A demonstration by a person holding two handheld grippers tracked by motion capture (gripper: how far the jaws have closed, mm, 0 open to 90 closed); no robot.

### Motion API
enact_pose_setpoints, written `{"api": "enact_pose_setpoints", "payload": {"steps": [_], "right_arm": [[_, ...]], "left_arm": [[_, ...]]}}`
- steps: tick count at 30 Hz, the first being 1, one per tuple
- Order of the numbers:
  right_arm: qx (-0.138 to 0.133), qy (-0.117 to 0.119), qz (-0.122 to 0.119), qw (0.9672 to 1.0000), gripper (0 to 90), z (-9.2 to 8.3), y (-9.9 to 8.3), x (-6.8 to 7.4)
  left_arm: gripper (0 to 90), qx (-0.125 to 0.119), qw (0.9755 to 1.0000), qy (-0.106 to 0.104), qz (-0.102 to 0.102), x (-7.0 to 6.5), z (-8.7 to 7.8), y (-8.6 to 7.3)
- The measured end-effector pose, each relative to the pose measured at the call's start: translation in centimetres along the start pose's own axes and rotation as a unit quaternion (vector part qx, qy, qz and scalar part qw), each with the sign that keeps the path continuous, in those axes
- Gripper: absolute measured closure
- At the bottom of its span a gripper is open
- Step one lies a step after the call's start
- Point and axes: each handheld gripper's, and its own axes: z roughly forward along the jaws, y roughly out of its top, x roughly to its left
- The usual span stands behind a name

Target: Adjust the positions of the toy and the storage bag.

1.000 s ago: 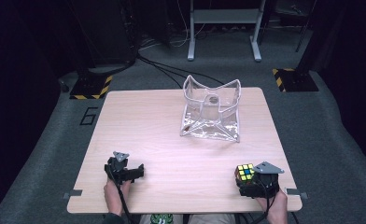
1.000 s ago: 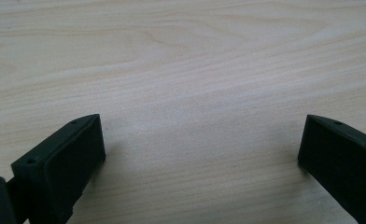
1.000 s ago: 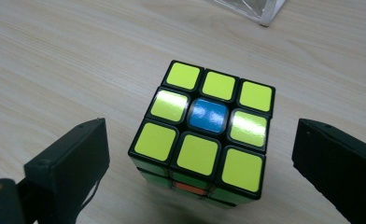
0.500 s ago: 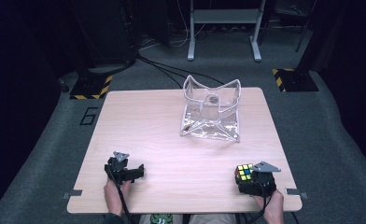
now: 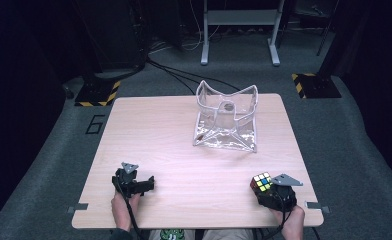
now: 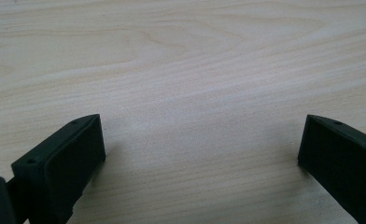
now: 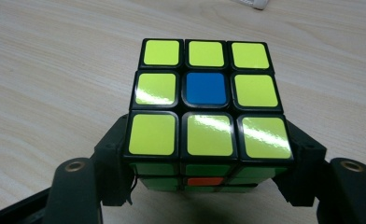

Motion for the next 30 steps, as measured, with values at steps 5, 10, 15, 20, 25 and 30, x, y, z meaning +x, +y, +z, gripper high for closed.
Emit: {"api": "enact_pose_setpoints", "payload": {"steps": [5,10,15,20,25,30], "right_arm": [[-0.009,0.006,0.009,0.9999,33.1,-0.2,-0.1,0.0],[-0.012,0.006,0.003,0.9999,33.1,-0.3,0.0,0.0],[-0.019,0.007,0.001,0.9998,33.2,-0.6,0.4,0.3],[-0.027,0.007,-0.005,0.9996,33.2,-0.9,0.6,0.6],[-0.028,0.008,-0.009,0.9995,33.2,-1.1,0.9,0.8],[-0.031,0.010,-0.016,0.9993,33.1,-1.2,1.3,1.1]], "left_arm": [[0.4,-0.002,1.0000,-0.001,0.001,0.0,0.0,0.0],[0.4,-0.002,1.0000,-0.001,0.001,0.0,0.0,0.0],[0.4,-0.002,1.0000,-0.001,0.001,0.0,0.0,0.0],[0.4,0.000,1.0000,-0.003,0.001,0.0,0.0,0.0],[0.4,0.000,1.0000,-0.003,0.001,0.0,0.0,0.0],[0.4,-0.001,1.0000,-0.002,0.001,0.0,0.0,0.0]]}}
